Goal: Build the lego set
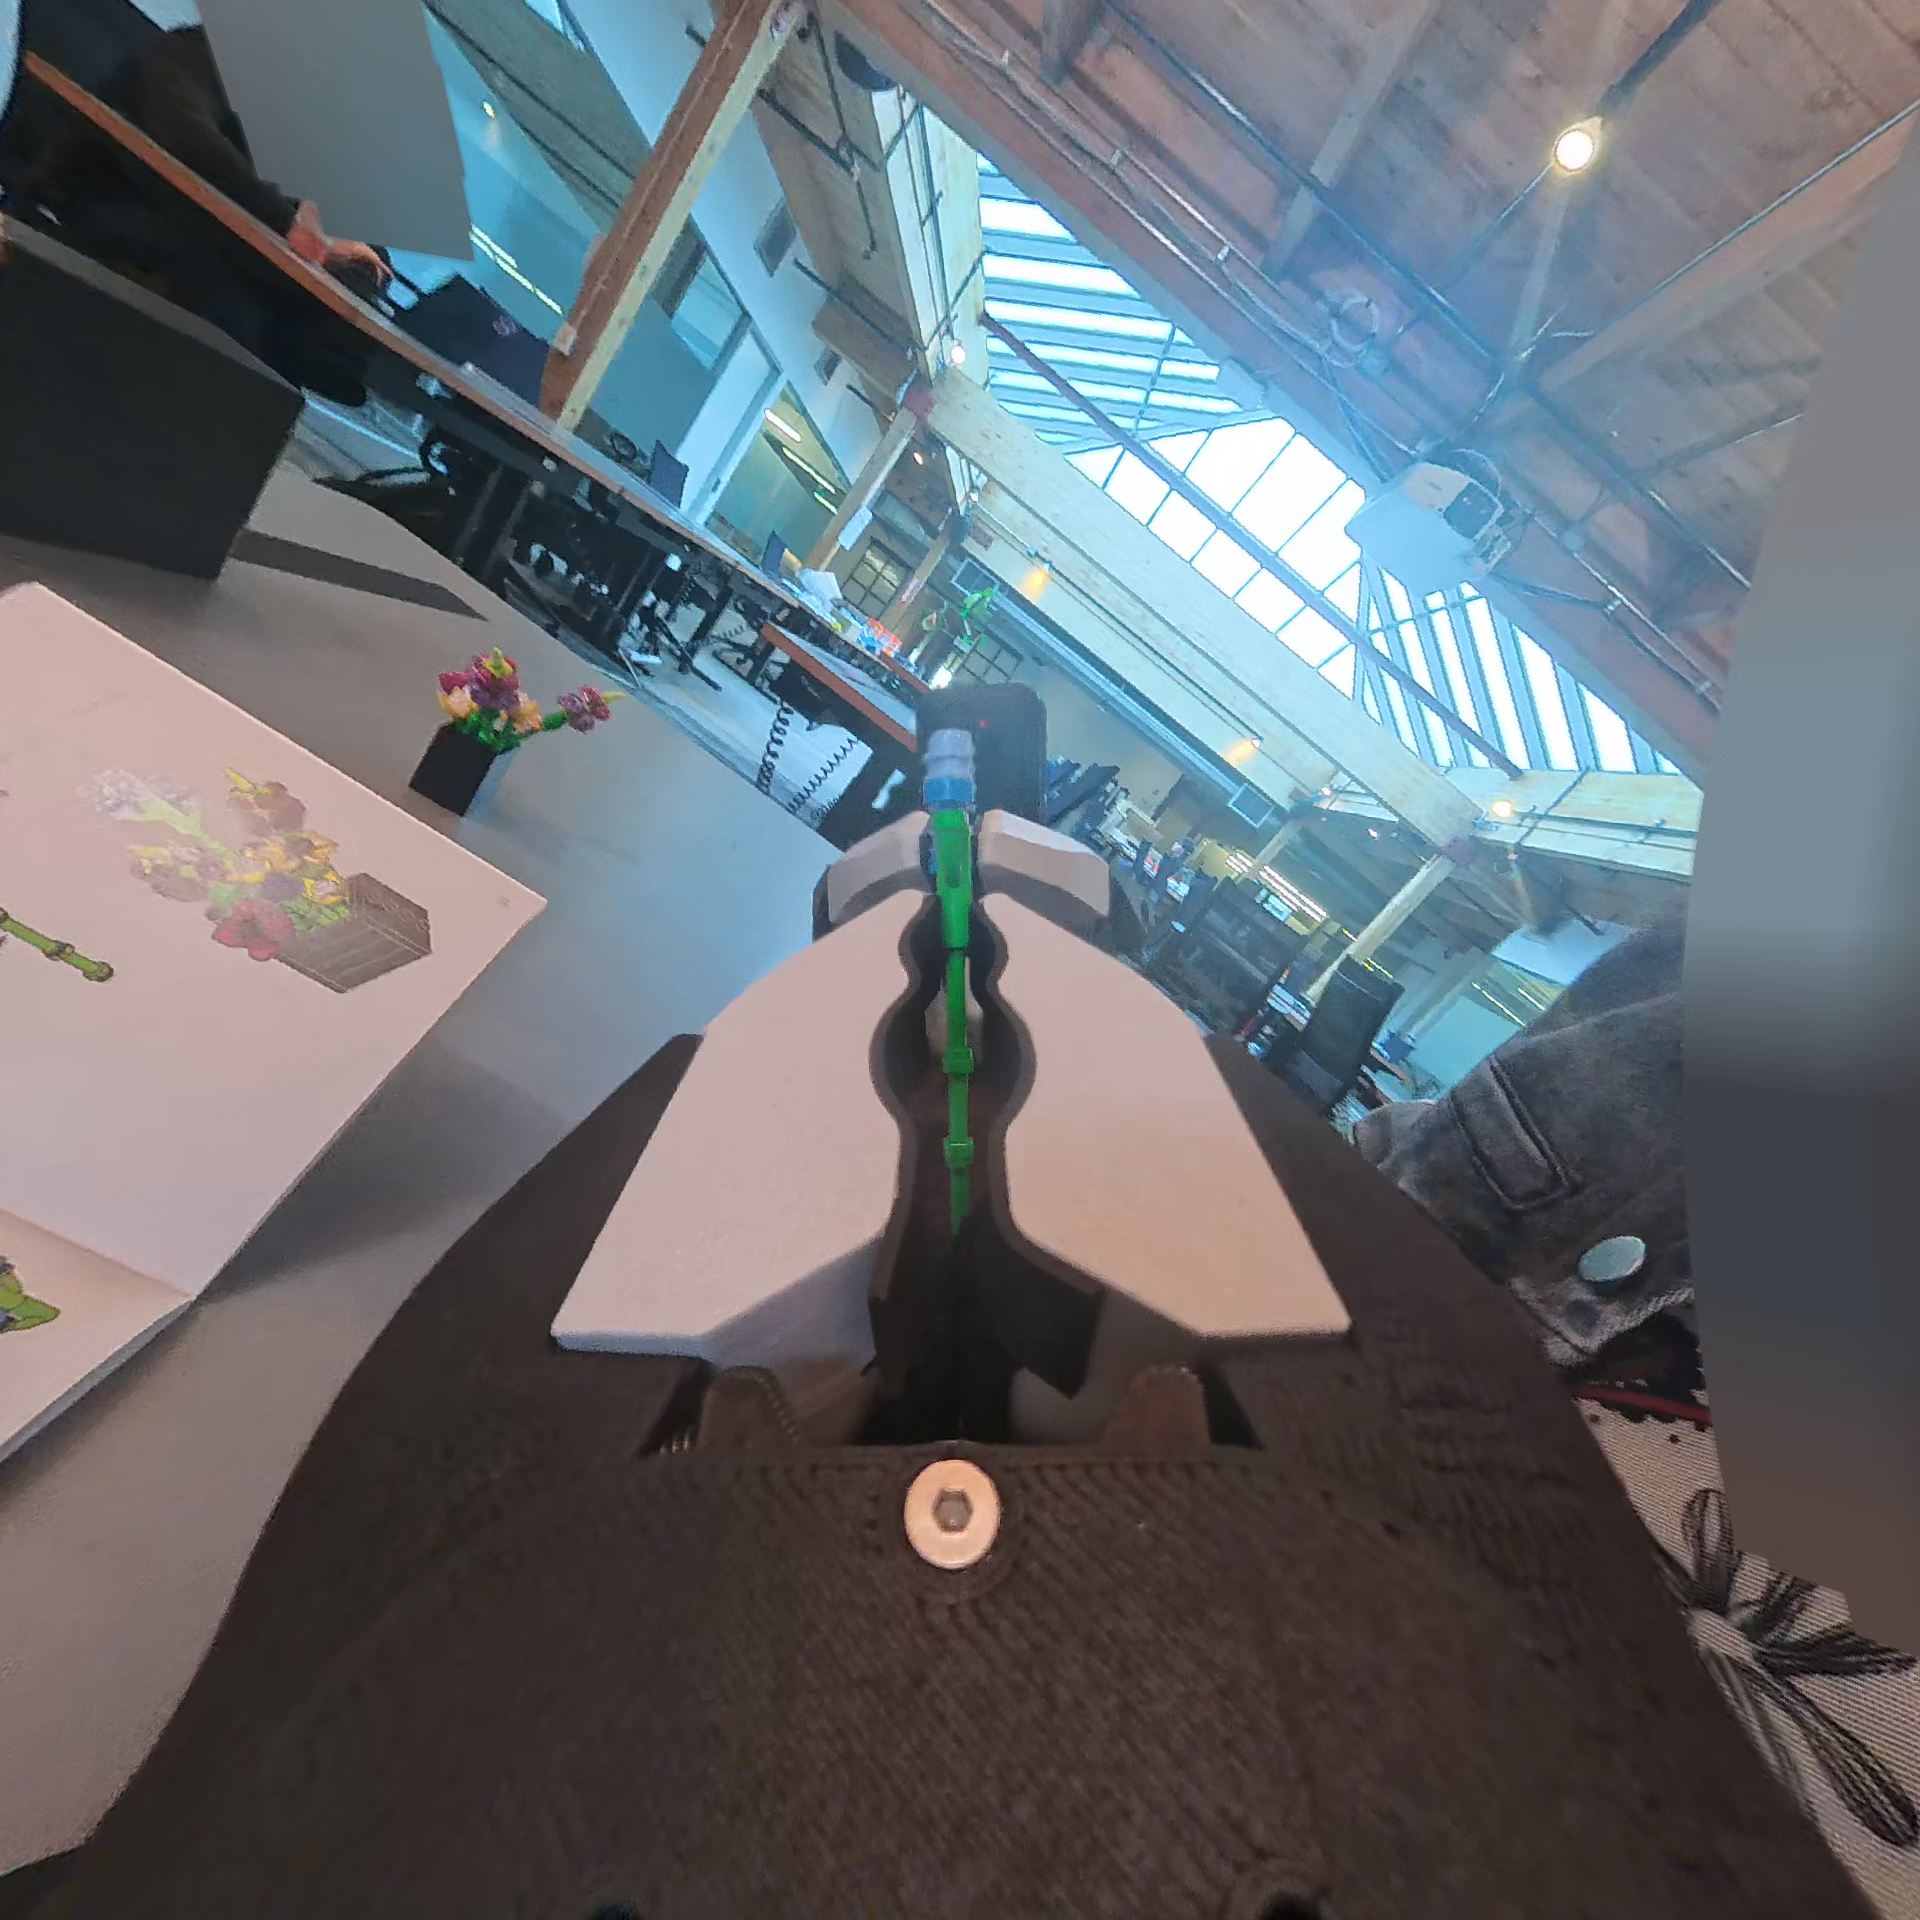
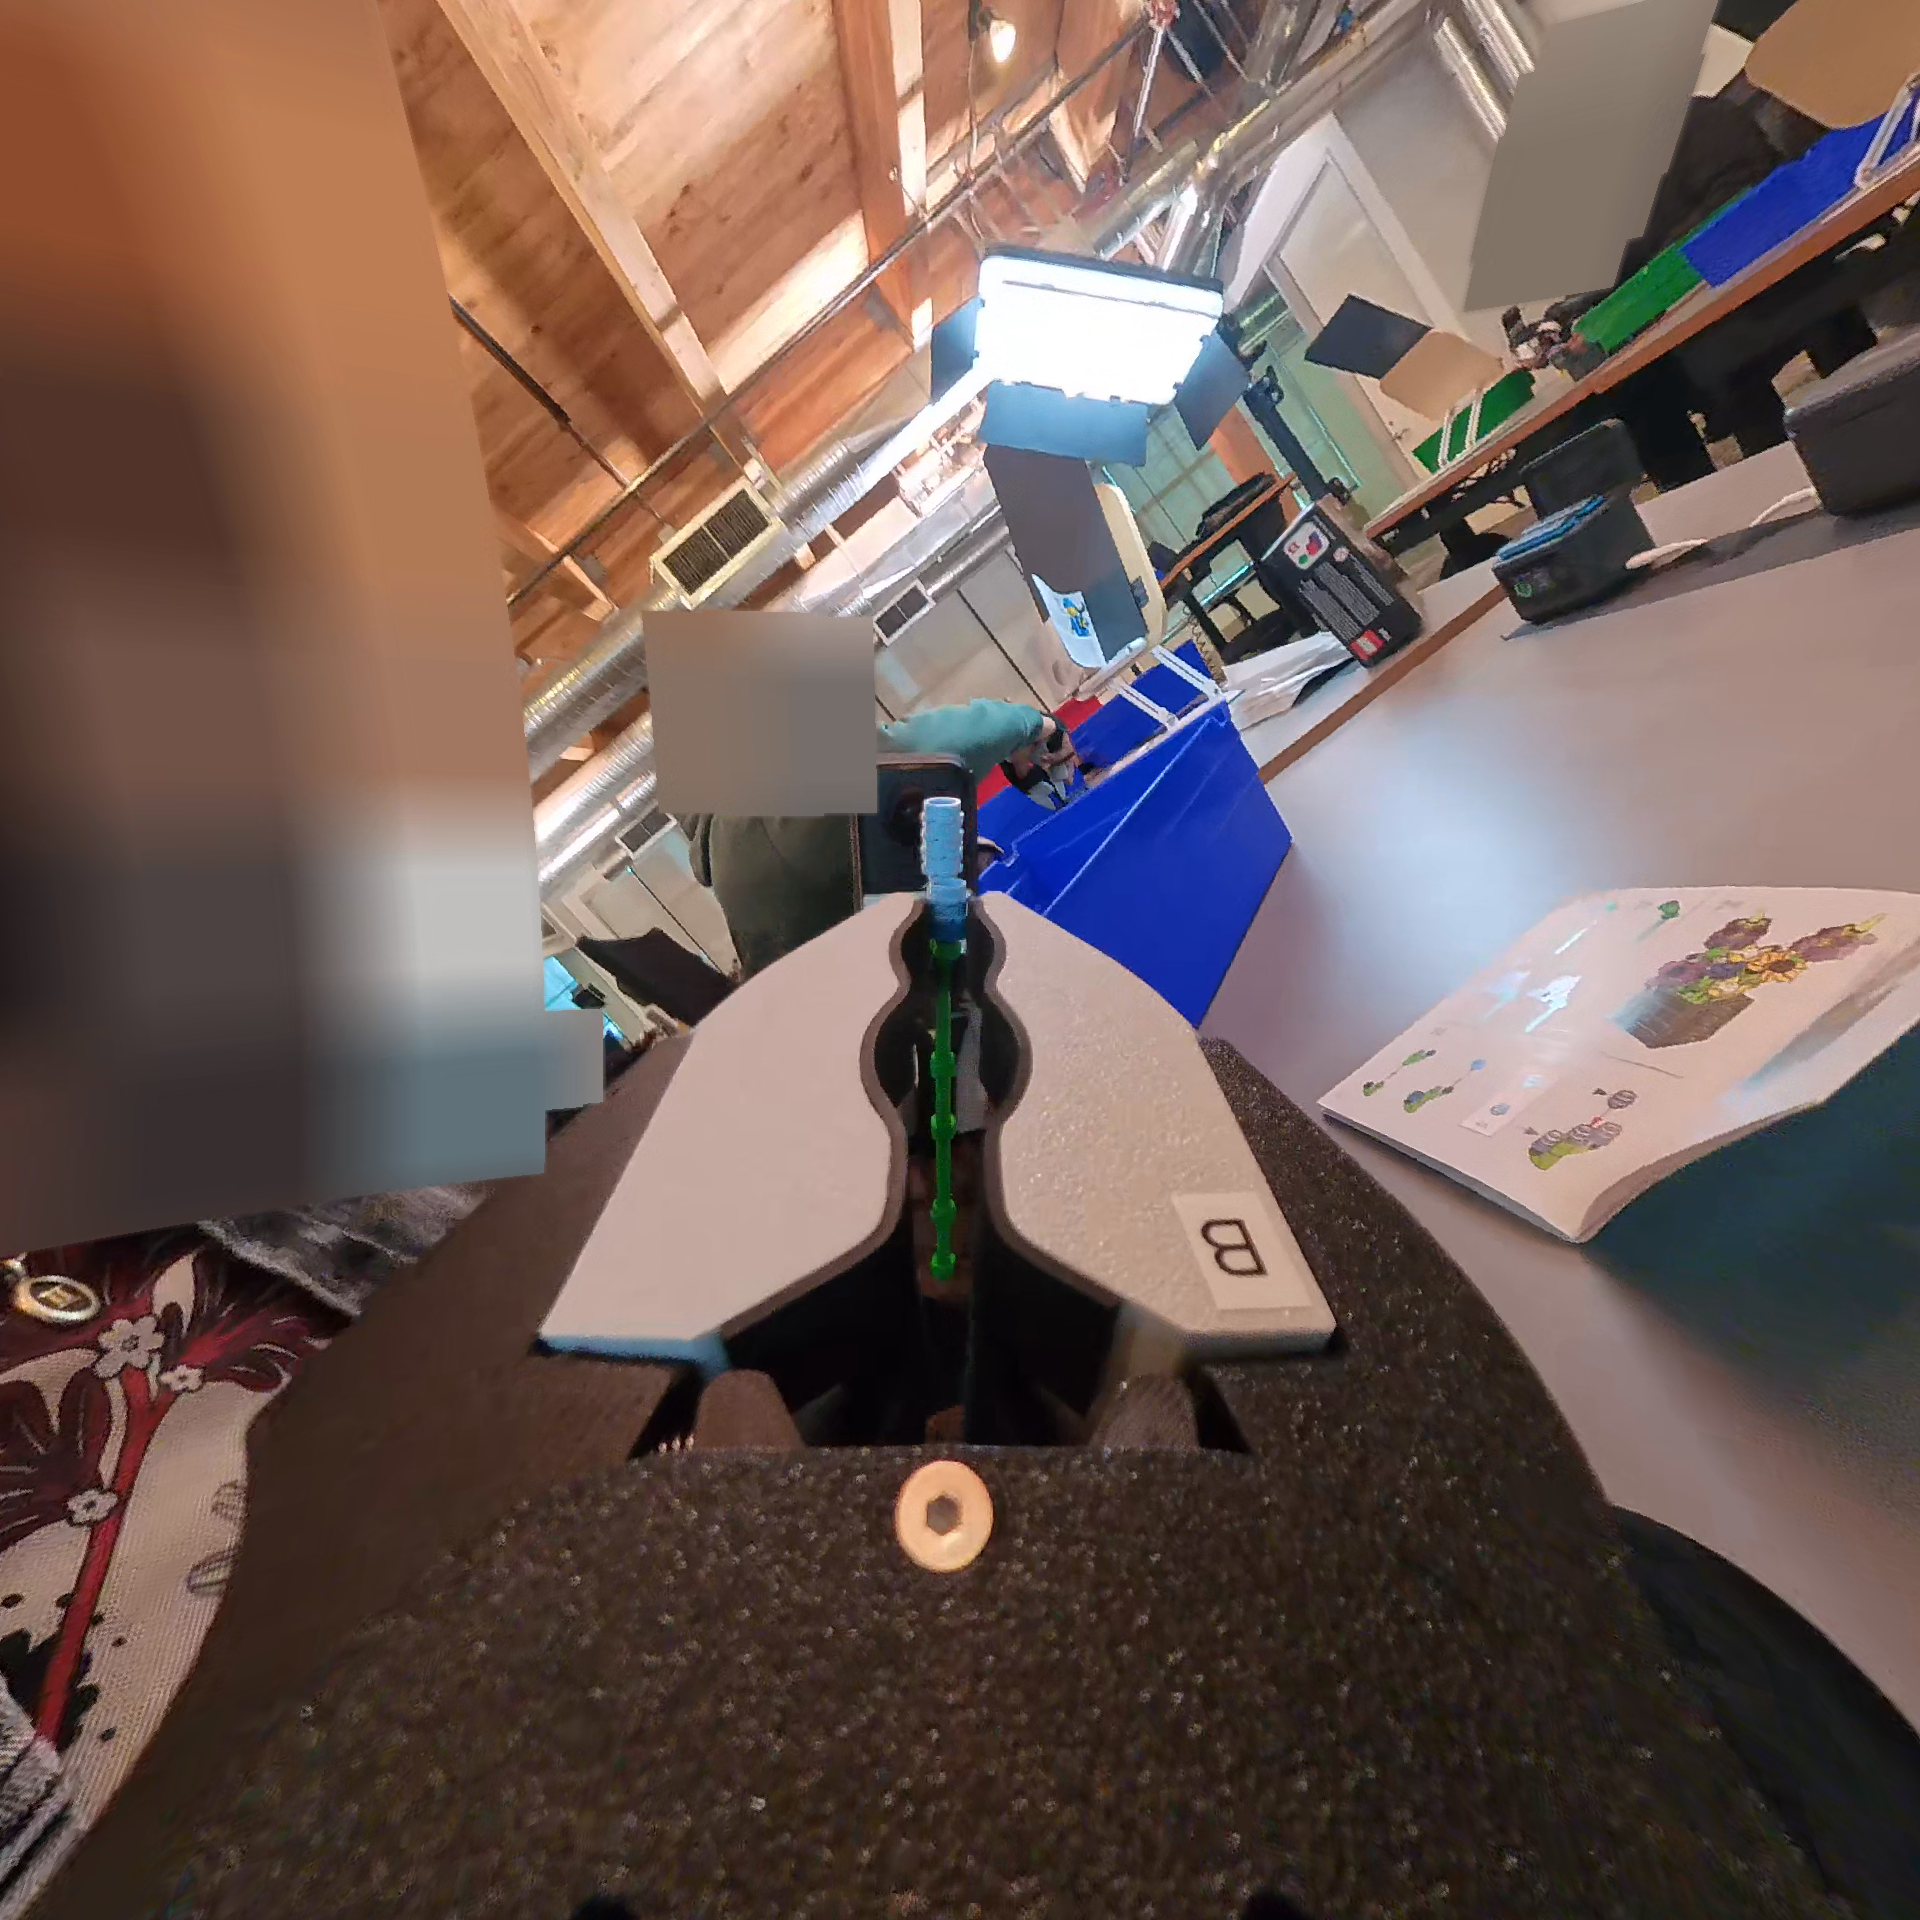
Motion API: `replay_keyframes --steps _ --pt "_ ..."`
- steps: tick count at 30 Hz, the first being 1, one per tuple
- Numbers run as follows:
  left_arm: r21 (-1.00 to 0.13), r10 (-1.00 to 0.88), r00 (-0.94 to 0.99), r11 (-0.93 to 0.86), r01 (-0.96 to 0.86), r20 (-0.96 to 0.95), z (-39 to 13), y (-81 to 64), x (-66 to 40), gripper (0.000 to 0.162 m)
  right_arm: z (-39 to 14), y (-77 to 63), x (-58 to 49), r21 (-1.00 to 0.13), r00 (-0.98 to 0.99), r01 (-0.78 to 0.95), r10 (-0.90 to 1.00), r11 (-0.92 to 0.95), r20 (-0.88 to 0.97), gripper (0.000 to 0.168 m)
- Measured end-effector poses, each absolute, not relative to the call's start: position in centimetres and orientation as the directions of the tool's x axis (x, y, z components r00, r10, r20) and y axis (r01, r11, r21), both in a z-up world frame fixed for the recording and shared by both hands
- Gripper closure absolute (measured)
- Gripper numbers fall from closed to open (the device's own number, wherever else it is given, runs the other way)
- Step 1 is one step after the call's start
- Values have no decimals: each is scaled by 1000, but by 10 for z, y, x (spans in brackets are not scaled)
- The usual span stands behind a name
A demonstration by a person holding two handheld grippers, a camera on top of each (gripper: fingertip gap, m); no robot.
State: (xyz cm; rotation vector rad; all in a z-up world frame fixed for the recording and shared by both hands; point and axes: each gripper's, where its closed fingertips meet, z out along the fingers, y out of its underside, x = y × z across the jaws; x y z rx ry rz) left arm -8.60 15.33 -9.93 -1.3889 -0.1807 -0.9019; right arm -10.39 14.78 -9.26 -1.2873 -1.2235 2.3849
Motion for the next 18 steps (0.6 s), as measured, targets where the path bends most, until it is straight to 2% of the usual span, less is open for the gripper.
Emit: replay_keyframes --steps 6,11,16,18 --pt "-741 -433 626 -168 651 648 -108 155 -82 157 -94 155 -97 -827 -633 279 554 -488 -540 141" --pt "-744 -452 624 -152 651 638 -104 155 -79 157 -97 156 -98 -818 -639 349 522 -457 -565 155" --pt "-745 -456 621 -161 647 638 -104 155 -77 157 -97 149 -97 -803 -653 372 484 -465 -583 152" --pt "-748 -455 624 -162 644 635 -104 156 -77 157 -97 148 -97 -803 -660 365 478 -471 -580 161"
